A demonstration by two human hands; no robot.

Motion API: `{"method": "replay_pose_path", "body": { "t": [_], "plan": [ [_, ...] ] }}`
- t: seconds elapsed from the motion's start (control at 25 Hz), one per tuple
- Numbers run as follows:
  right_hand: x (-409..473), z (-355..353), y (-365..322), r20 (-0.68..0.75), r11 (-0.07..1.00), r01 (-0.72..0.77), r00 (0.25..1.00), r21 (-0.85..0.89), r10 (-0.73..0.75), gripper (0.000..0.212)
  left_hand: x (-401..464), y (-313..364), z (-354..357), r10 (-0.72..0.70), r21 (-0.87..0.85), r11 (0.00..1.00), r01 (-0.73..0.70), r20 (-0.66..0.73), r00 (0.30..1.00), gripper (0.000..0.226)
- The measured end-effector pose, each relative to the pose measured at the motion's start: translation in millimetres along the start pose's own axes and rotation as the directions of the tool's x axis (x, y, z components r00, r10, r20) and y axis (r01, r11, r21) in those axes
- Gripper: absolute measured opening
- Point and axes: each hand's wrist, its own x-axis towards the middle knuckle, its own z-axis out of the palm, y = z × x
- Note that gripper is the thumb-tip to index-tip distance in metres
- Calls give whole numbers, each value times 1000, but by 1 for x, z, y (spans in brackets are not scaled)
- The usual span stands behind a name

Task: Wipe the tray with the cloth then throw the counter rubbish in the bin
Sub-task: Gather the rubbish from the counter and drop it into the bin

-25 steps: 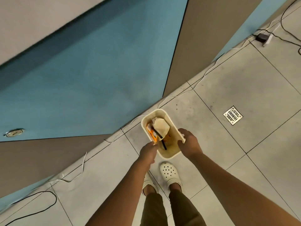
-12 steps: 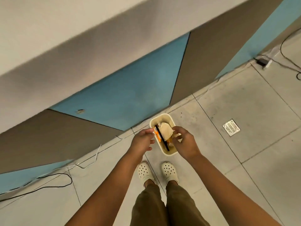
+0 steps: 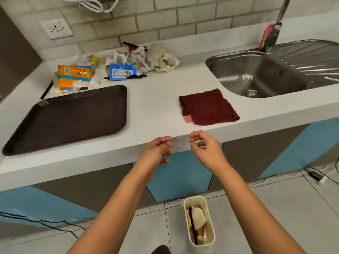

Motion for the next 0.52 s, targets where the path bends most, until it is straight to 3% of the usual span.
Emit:
{"method": "replay_pose_path", "body": {
  "t": [0.2, 0.52],
  "plan": [
    [43, -10, -38, -19, 997, 73, 997, -20, -74, 22, 4, 44, -23, 78, -54, 995, -83, -86, 993, 17],
    [129, 18, -53, 33, 994, 56, 998, -98, -53, 23, 84, 80, -90, 107, -74, 989, -131, -267, 958, 18]
  ]
}}
